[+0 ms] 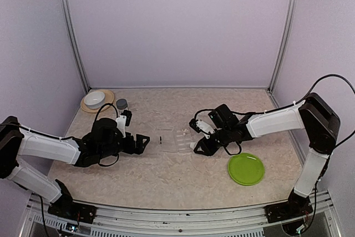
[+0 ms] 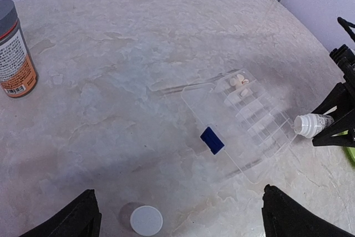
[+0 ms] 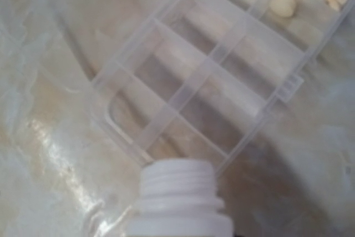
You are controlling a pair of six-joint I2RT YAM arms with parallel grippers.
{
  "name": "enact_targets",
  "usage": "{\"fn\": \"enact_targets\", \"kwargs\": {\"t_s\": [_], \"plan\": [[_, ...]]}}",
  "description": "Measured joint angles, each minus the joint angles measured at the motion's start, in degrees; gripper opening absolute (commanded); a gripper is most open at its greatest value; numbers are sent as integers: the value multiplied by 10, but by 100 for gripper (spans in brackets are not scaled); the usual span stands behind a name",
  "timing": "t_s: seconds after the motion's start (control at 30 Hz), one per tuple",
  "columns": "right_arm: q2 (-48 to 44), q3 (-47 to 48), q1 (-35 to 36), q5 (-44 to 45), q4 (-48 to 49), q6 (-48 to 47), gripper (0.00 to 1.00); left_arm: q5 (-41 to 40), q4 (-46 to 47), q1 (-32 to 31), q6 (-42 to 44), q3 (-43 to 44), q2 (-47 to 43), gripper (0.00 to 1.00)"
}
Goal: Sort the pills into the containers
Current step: Pour the pill into the pill bottle.
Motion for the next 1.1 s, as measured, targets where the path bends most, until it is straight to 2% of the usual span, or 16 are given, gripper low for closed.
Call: {"fn": "enact_targets", "kwargs": {"t_s": [1.1], "plan": [[6, 8, 0, -2, 5, -3, 0, 3, 0, 0, 0, 0, 0, 99]]}}
